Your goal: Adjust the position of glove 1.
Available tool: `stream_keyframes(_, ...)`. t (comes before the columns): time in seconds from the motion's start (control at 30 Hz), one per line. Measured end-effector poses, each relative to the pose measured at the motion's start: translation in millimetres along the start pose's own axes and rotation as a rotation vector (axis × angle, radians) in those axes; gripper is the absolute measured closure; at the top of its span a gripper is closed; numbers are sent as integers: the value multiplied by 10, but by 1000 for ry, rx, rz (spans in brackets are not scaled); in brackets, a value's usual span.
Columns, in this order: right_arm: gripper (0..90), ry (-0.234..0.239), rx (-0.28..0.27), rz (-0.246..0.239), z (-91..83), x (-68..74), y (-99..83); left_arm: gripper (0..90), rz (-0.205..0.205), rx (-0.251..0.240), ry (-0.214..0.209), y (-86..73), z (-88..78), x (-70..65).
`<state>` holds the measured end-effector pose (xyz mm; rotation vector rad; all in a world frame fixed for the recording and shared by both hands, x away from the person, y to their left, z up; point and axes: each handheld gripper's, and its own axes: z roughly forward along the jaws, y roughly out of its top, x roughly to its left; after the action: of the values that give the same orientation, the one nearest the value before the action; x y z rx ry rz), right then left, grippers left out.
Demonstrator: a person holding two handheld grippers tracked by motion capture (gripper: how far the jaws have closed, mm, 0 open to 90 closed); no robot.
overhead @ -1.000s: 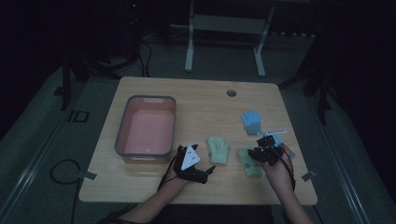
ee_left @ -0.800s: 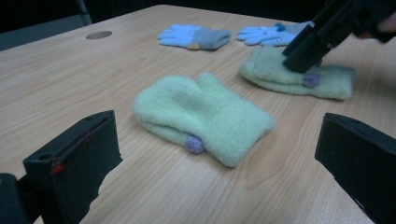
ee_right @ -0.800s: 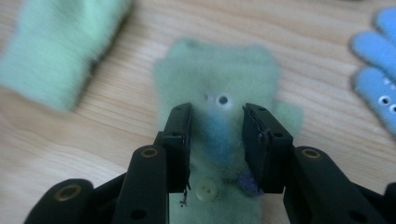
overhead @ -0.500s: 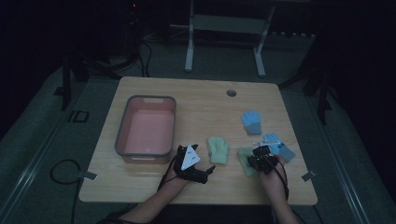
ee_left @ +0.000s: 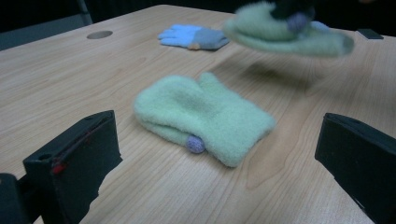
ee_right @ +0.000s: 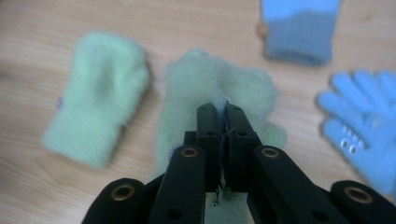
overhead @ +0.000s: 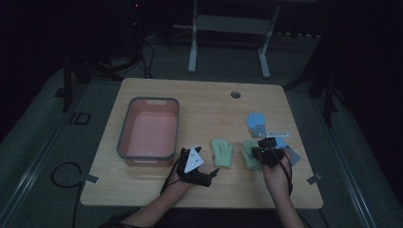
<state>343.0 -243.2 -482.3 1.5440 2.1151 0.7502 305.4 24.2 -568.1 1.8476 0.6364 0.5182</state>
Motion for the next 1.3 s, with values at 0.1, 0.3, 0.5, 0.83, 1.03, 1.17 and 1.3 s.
stream_keyframes(0.1, 868, 5, -19, -26, -58, 125, 120, 1, -4, -6, 4, -1, 2, -8)
stream_keyframes(0.3, 867, 26, -35, -66, -68, 365, 309, 1, 2, -6, 5, -2, -4, 0)
stream_keyframes(0.5, 867, 41, -42, -89, 4, 654, 407, 1, -3, -5, 5, 0, -1, 3)
stream_keyframes(0.83, 867, 19, 28, -105, 272, 891, 389, 0, -4, -2, -7, -1, -6, 7)
stream_keyframes(1.03, 866, 23, 71, -104, 435, 901, 326, 1, -5, -3, -11, -2, -7, 11)
stream_keyframes(1.17, 864, 36, 107, -101, 558, 903, 255, 1, -16, -3, -12, -3, -5, 14)
stream_keyframes(1.3, 853, 53, 108, -86, 592, 896, 248, 1, -13, -2, -13, -2, -4, 11)
